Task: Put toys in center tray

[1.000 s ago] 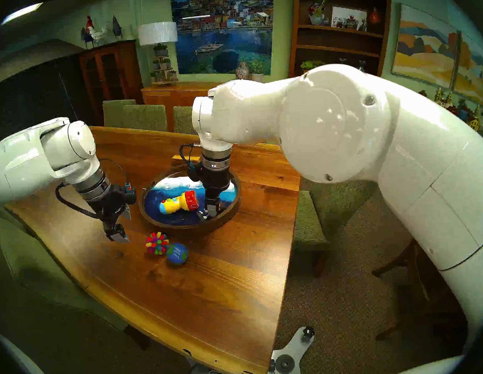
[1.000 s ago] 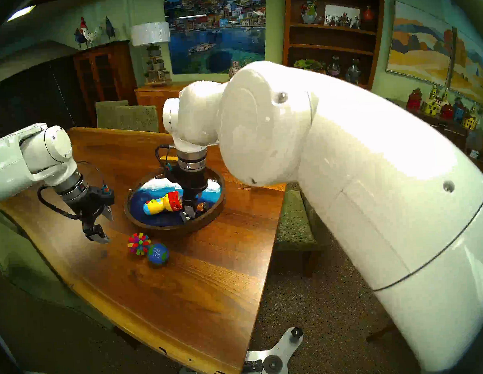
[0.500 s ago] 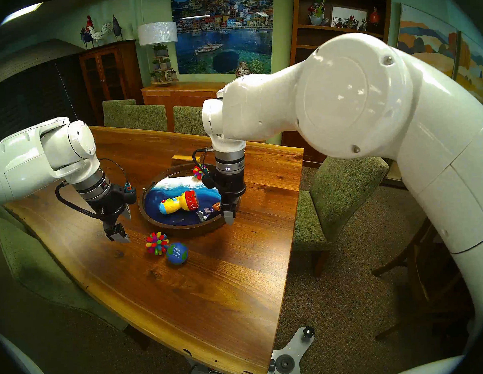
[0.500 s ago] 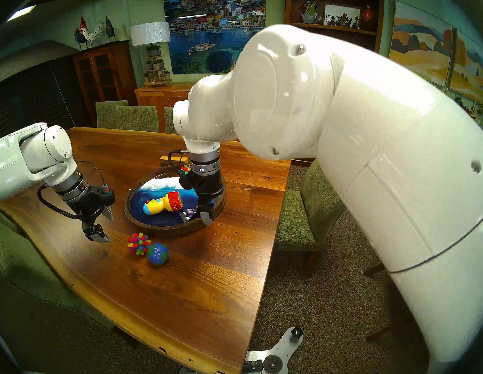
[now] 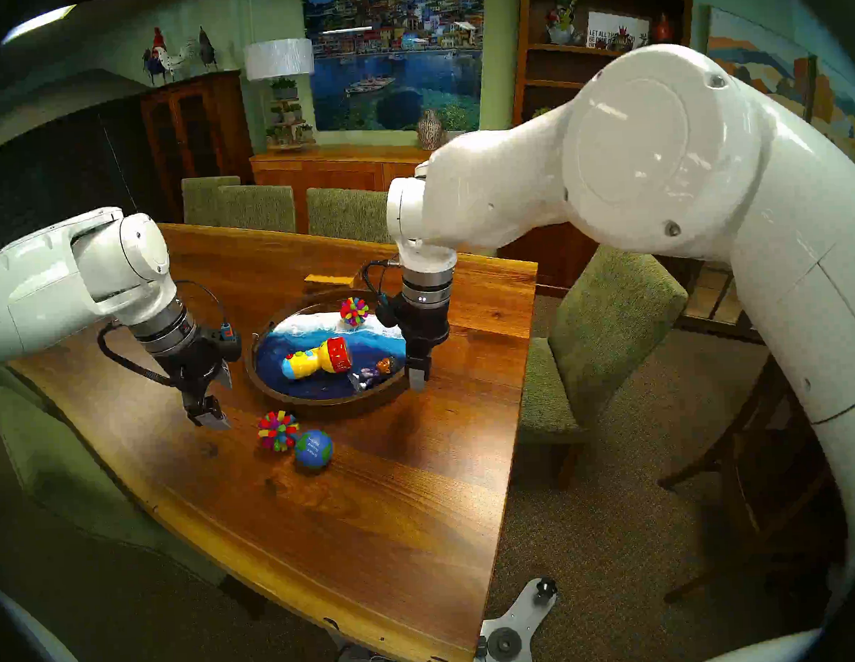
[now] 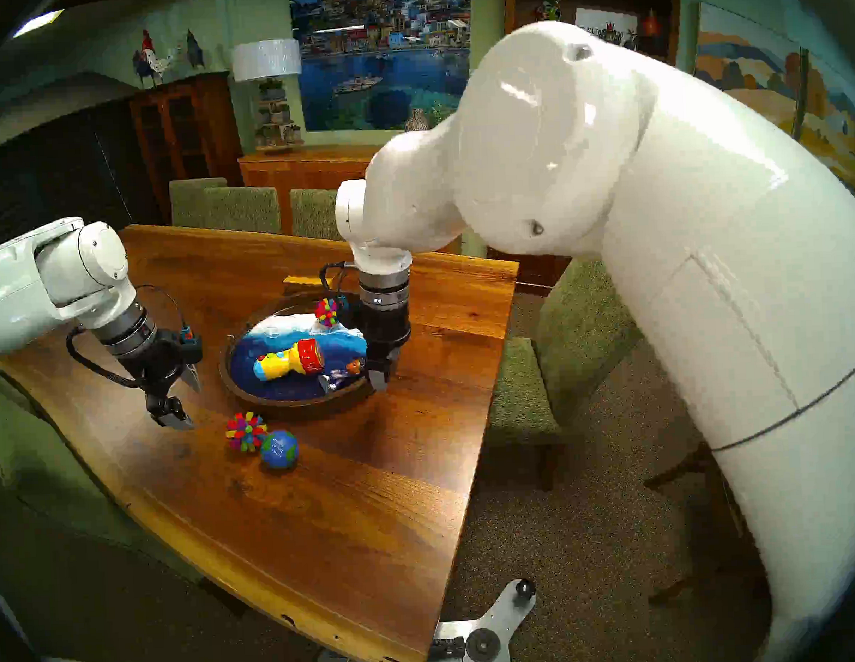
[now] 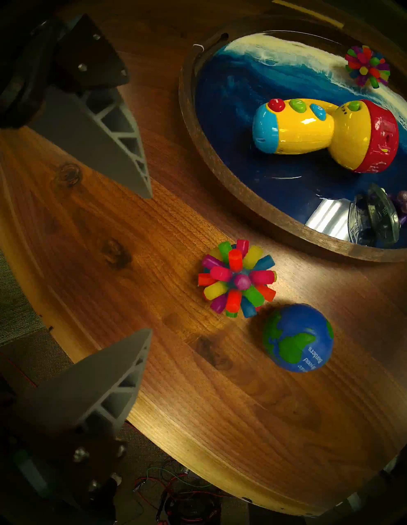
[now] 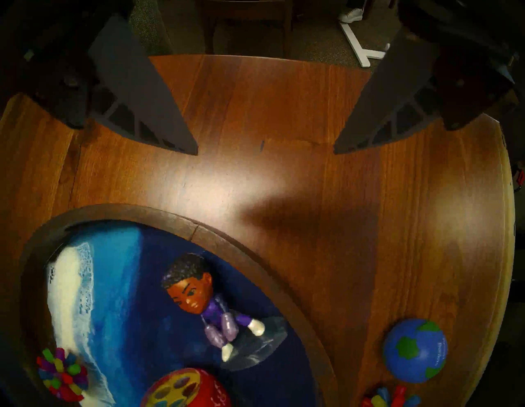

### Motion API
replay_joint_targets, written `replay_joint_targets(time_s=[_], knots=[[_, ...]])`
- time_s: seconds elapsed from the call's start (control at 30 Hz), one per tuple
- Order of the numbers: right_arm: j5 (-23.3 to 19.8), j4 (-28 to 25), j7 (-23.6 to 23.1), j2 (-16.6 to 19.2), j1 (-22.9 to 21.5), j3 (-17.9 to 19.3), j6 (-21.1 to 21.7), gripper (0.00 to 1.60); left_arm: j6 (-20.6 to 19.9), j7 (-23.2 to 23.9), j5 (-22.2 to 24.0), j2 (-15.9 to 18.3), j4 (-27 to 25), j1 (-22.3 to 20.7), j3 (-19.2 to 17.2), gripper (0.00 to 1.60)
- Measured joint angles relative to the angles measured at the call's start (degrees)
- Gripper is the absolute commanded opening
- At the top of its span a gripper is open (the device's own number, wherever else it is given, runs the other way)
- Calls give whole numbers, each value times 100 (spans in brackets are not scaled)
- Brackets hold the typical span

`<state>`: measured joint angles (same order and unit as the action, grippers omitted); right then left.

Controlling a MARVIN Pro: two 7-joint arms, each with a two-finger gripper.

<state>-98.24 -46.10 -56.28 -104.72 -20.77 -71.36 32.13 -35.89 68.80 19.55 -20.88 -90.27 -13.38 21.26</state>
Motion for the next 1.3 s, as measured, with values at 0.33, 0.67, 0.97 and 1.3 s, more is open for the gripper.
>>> replay_joint_targets(time_s=[0.33, 0.67, 0.97, 1.3], knots=[[-80, -134, 93, 117, -41, 53, -285, 160, -15, -1, 3, 2, -9, -2, -4, 160], [-130, -203, 147, 151, -71, 53, -369, 160, -422, -355, 214, -93, -156, 26, -66, 160], [-168, -253, 190, 164, -98, 49, -406, 160, -572, -576, 633, -317, -162, 295, -65, 160], [-202, -290, 222, 169, -126, 37, -413, 160, -406, -536, 953, -797, 398, 739, -36, 160]])
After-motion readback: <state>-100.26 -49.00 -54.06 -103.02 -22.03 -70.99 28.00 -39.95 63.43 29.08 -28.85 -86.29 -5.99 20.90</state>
